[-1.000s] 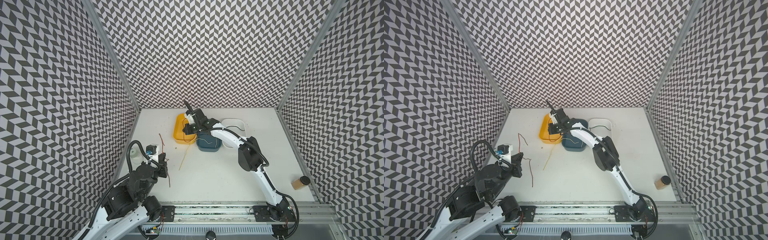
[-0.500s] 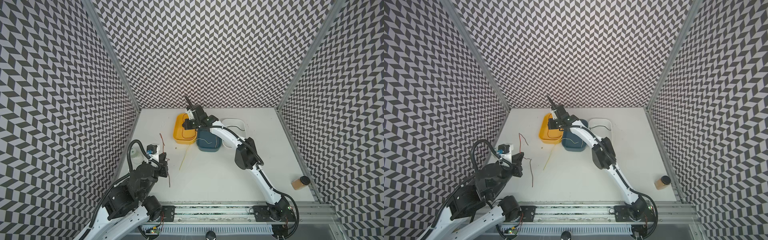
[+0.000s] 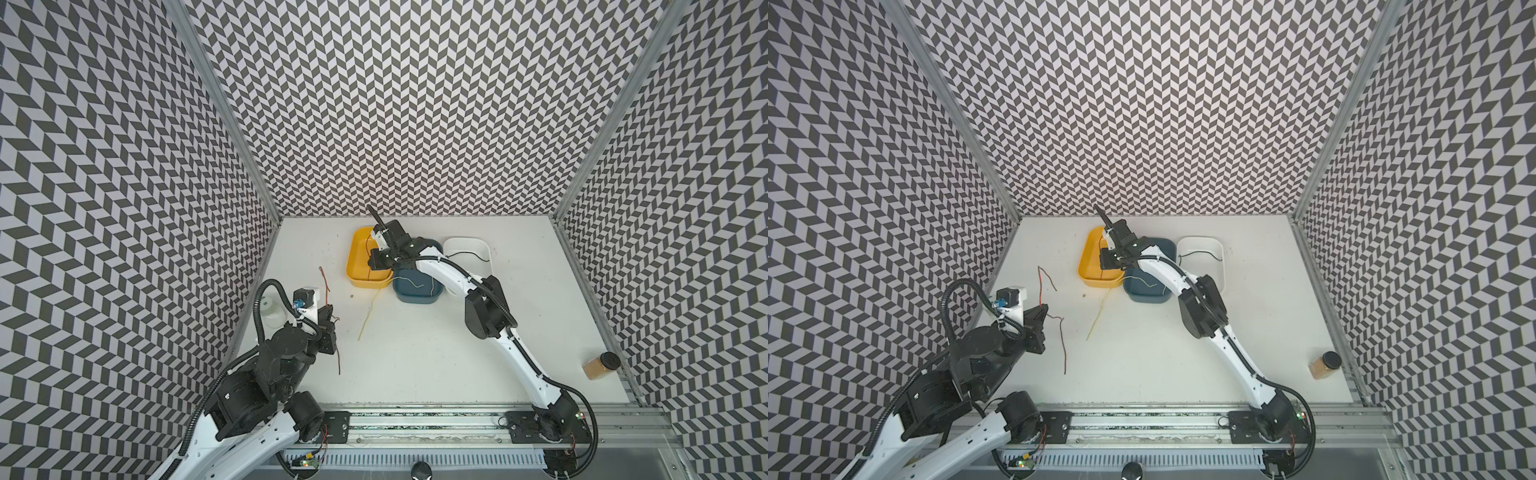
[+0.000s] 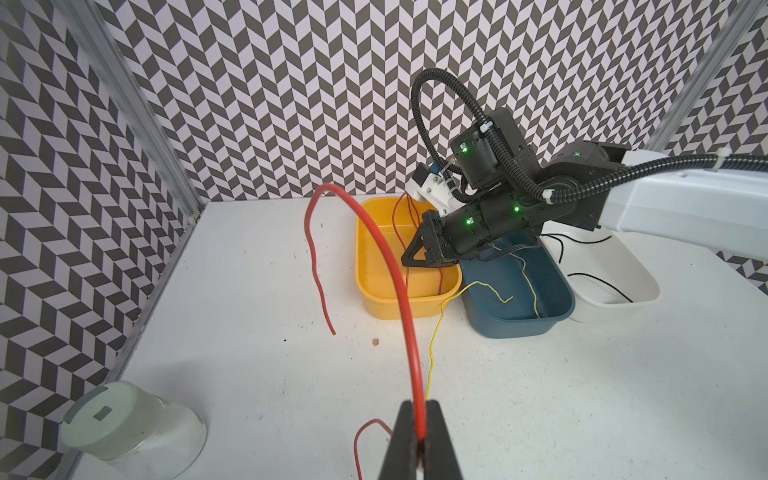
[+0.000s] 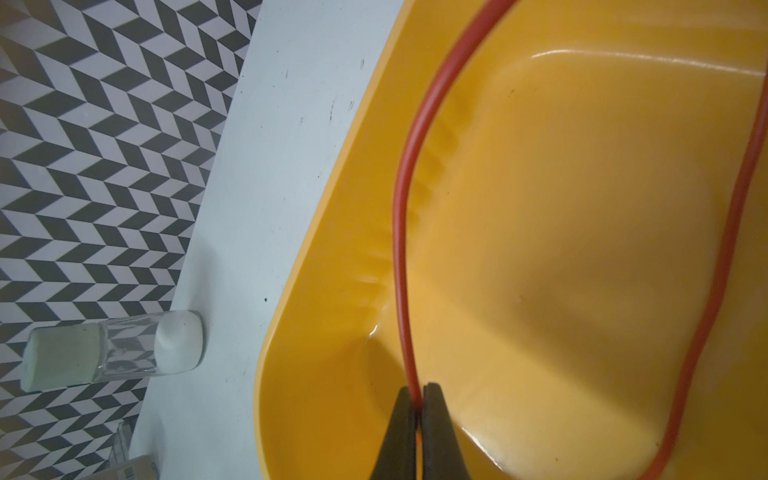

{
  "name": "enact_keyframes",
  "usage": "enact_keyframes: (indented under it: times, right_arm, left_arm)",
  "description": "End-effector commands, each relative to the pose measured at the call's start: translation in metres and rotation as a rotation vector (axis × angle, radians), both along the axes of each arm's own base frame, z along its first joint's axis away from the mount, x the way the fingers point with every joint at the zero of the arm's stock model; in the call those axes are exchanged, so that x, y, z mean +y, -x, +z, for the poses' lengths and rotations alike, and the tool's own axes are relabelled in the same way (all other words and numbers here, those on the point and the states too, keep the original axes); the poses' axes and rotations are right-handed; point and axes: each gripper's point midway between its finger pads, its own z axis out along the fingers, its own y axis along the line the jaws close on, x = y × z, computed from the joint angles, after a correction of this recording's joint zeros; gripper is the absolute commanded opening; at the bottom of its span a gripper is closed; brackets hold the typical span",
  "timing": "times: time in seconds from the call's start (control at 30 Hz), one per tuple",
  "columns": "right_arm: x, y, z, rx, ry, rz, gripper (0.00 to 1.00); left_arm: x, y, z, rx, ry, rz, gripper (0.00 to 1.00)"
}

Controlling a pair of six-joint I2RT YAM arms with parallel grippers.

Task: Untangle the cables
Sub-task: 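Lower the red wire into the yellow tray and open the right gripper, then raise the open right gripper away from the yellow tray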

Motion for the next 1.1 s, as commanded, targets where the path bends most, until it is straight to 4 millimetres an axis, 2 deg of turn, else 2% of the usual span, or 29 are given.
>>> enact_keyframes:
  times: [0.0,0.17,0.3,0.5,0.6,0.7,0.8,0.87,0.93,1.0,1.07]
  right_arm:
    - [0.000,0.007,0.033,-0.064,0.021,0.013,0.13]
    - [-0.001,0.016,0.040,-0.053,0.029,0.038,0.30]
    - [-0.004,0.020,0.052,-0.066,0.034,0.042,0.33]
    - [-0.011,0.024,0.098,-0.134,0.009,0.042,0.35]
    - [-0.017,0.032,0.133,-0.171,-0.011,0.049,0.38]
    - [-0.028,0.049,0.176,-0.216,-0.032,0.073,0.42]
    - [-0.048,0.072,0.213,-0.263,-0.046,0.071,0.46]
    - [-0.064,0.092,0.227,-0.283,-0.075,0.066,0.50]
    - [-0.077,0.111,0.235,-0.291,-0.114,0.058,0.55]
    - [-0.088,0.128,0.234,-0.285,-0.139,0.049,0.57]
    - [-0.094,0.147,0.215,-0.244,-0.148,0.042,0.58]
  left_arm:
    - [-0.001,-0.003,-0.001,0.001,0.012,0.008,0.00]
    - [0.000,-0.003,-0.001,0.000,0.013,0.011,0.00]
    - [0.000,-0.003,-0.001,0.000,0.013,0.011,0.00]
    - [-0.001,-0.003,-0.001,0.002,0.012,0.010,0.00]
    - [-0.001,-0.004,-0.002,0.004,0.009,0.010,0.00]
    - [-0.001,-0.003,-0.002,0.005,0.010,0.007,0.00]
    - [-0.002,-0.002,-0.002,0.001,0.016,0.003,0.00]
    - [-0.002,-0.002,-0.001,0.001,0.015,-0.001,0.00]
    - [-0.004,-0.002,-0.002,0.004,0.017,-0.007,0.00]
    - [-0.005,-0.002,-0.003,0.008,0.016,-0.013,0.00]
    - [-0.006,-0.002,-0.002,0.010,0.017,-0.019,0.00]
